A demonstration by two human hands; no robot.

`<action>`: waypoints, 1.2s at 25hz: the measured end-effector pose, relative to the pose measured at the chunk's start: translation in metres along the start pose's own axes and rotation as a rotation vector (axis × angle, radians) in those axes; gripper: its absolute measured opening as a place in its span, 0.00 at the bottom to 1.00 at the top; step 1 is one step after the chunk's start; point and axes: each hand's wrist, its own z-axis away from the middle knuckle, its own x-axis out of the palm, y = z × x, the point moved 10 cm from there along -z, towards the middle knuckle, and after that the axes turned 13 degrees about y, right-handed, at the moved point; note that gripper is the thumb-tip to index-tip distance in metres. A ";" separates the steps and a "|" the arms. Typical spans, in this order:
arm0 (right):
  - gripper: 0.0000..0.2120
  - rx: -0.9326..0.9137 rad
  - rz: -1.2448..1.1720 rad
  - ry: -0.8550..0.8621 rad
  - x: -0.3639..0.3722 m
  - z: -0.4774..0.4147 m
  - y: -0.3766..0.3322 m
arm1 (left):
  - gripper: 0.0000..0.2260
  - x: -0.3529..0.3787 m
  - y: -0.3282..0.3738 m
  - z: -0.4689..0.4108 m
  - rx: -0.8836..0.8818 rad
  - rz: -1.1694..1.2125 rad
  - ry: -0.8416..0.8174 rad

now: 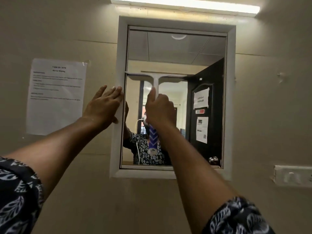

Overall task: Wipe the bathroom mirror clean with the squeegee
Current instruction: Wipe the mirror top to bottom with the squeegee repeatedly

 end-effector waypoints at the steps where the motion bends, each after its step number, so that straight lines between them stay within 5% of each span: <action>1: 0.27 -0.005 0.006 -0.011 0.001 0.013 0.008 | 0.42 0.001 -0.002 0.001 -0.002 -0.002 -0.004; 9: 0.15 0.058 0.015 -0.066 -0.006 0.126 0.082 | 0.42 0.001 -0.004 0.000 -0.016 -0.027 -0.006; 17: 0.19 0.178 0.130 -0.250 -0.003 0.209 0.137 | 0.43 0.001 -0.002 0.000 -0.016 -0.052 0.000; 24: 0.20 0.237 0.067 -0.235 -0.023 0.158 0.087 | 0.43 0.001 -0.002 -0.001 -0.028 -0.061 0.006; 30: 0.22 0.049 -0.167 -0.106 -0.062 0.043 -0.008 | 0.42 0.003 -0.006 0.000 -0.033 -0.047 0.012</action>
